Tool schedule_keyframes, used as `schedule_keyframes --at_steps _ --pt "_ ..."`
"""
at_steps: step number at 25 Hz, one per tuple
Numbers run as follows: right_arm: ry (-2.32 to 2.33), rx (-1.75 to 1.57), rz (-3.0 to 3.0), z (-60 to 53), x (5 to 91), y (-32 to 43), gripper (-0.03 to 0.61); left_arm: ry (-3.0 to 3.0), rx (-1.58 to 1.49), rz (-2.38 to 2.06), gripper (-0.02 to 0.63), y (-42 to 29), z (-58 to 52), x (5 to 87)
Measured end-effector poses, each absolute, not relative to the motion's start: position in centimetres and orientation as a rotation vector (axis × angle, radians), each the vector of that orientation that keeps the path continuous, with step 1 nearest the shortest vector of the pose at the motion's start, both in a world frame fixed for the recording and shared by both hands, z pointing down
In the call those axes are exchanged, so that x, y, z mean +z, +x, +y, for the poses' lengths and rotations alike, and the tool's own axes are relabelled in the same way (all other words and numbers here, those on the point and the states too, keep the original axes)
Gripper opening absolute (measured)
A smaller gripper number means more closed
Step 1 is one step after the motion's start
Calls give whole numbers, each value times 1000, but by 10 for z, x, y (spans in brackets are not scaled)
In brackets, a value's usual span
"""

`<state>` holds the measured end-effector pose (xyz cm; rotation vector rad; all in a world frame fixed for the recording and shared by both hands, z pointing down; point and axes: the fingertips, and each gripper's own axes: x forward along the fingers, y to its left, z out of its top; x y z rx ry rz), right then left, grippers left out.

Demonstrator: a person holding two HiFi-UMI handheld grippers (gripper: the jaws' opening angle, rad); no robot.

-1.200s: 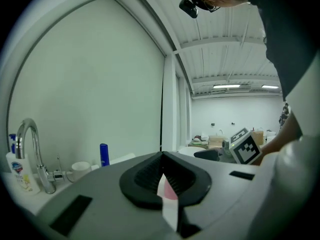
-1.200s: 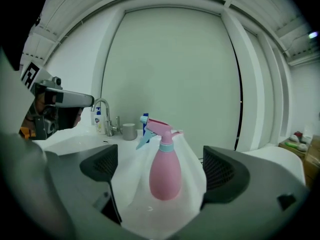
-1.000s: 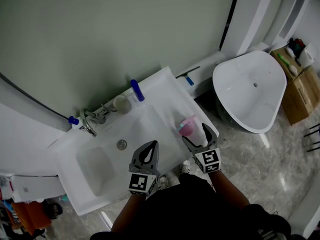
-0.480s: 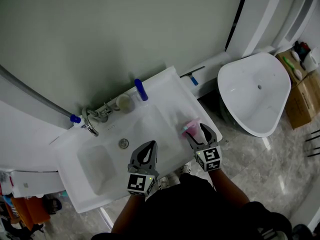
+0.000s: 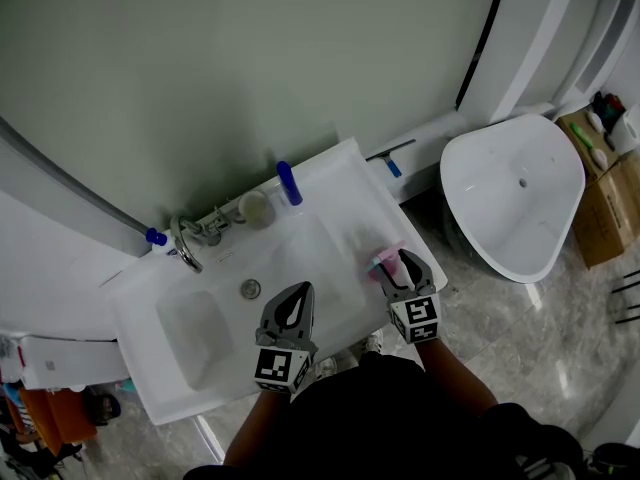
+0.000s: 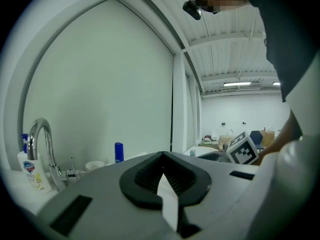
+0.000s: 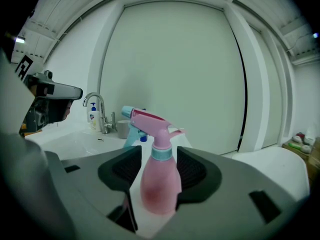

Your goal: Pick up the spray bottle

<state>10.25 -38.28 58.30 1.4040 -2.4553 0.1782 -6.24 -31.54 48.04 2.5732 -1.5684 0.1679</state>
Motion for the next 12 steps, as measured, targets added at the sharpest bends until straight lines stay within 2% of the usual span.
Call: schedule_keyframes --at_steps 12 --pt "1436 119 -2433 -386 565 101 143 2577 156 -1580 -5 -62 -319 477"
